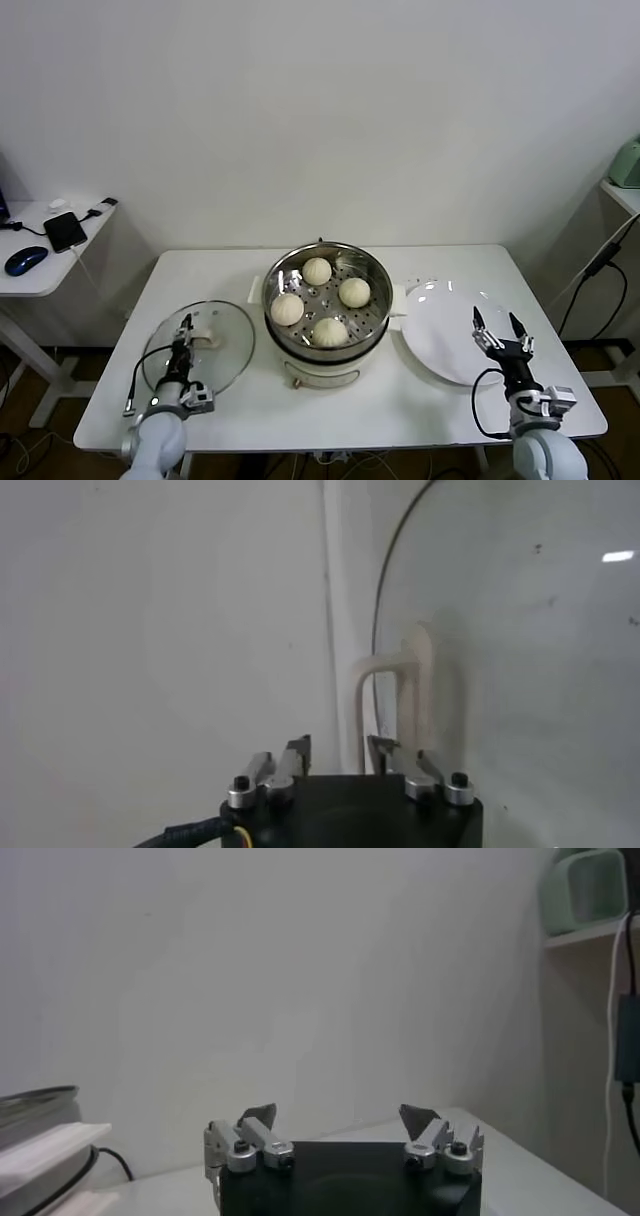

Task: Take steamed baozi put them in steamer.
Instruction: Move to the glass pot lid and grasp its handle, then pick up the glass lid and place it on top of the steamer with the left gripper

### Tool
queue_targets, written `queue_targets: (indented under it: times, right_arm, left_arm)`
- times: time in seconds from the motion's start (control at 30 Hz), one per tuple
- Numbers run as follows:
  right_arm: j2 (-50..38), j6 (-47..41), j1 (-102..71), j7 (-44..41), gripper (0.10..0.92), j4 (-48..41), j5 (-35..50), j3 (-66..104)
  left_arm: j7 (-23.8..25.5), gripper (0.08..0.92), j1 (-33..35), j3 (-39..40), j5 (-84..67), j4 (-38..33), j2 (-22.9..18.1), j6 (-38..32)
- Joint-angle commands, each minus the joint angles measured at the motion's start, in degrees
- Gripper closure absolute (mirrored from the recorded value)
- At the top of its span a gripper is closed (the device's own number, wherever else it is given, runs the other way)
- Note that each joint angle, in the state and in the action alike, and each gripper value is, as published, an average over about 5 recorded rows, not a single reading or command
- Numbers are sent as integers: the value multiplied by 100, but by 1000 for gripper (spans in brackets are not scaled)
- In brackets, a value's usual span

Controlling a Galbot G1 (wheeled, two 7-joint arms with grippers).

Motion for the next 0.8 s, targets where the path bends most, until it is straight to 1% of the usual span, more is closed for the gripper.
queue_targets:
  times: [0.03,0.23,0.33,0.43,0.5,0.57,0.6,0.67,0.8]
  right_arm:
    - [-13,0,-31,-42,203,17,4,16]
    - [-18,-11,-22,-47,203,26,-2,17]
    - [-9,-14,-20,-51,203,32,-7,10]
    - [0,-13,-19,-61,203,32,-12,0]
    - [12,-18,-13,-68,203,37,-12,3]
    - [28,-30,-4,-73,203,48,-11,17]
    - [33,-37,2,-73,203,53,-9,27]
    - [37,-48,16,-74,203,60,-8,43]
    - [32,-67,38,-73,203,69,4,71]
  left_arm:
    - [-152,597,-25,9,-105,174,-21,-9]
    - [-158,770,-44,25,-222,171,-47,10]
    - [-70,831,45,82,-456,-13,-21,26]
    - [-52,842,219,219,-727,-400,12,250]
    - [-195,842,337,343,-820,-704,-2,755]
    - [-300,842,423,452,-795,-1023,-68,1438]
    - [-258,842,460,477,-715,-1193,-119,1785]
    - [-69,842,519,468,-504,-1496,-236,2220]
    - [445,842,569,274,-85,-1934,-479,2624]
